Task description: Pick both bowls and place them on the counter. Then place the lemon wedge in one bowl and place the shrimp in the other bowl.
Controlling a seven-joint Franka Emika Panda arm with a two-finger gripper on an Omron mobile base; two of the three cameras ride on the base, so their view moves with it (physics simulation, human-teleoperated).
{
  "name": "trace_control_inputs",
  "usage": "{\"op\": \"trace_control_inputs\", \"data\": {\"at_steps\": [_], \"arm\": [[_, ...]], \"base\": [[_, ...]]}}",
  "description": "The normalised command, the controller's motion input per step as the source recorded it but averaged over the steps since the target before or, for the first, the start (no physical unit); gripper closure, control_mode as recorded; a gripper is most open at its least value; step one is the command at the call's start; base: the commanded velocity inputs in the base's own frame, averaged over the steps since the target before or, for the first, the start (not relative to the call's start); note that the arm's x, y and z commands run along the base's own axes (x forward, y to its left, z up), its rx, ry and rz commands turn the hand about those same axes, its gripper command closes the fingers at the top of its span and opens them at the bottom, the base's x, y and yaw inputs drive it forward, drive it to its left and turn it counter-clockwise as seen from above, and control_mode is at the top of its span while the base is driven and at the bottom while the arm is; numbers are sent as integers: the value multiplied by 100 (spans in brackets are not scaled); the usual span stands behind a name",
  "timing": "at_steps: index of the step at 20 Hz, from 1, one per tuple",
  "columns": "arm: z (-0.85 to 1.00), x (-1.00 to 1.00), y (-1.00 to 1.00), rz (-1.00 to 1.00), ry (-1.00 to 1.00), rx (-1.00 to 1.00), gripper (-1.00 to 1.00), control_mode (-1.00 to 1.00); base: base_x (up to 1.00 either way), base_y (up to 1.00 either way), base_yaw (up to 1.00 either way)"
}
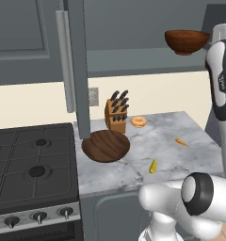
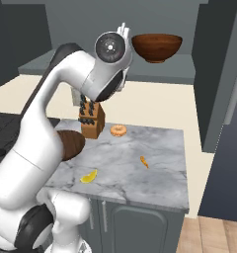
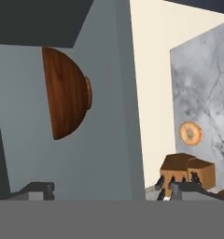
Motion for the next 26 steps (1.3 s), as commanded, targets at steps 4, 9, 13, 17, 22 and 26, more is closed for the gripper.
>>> {"op": "trace_control_inputs", "data": {"at_steps": [4, 9, 13, 17, 22, 26], "arm": [[21, 38, -31, 0, -1, 0, -100, -100], [1, 44, -22, 4, -2, 0, -100, -100], [-19, 45, -10, 11, -8, 0, -100, -100], [-2, 54, -15, 9, -1, 0, -100, -100], [0, 37, -19, 0, 0, -5, -100, -100], [0, 31, -15, 0, 0, -12, -100, -100]], "base": [[0, 0, 0], [0, 0, 0], [0, 0, 0], [0, 0, 0], [0, 0, 0], [0, 0, 0]]}}
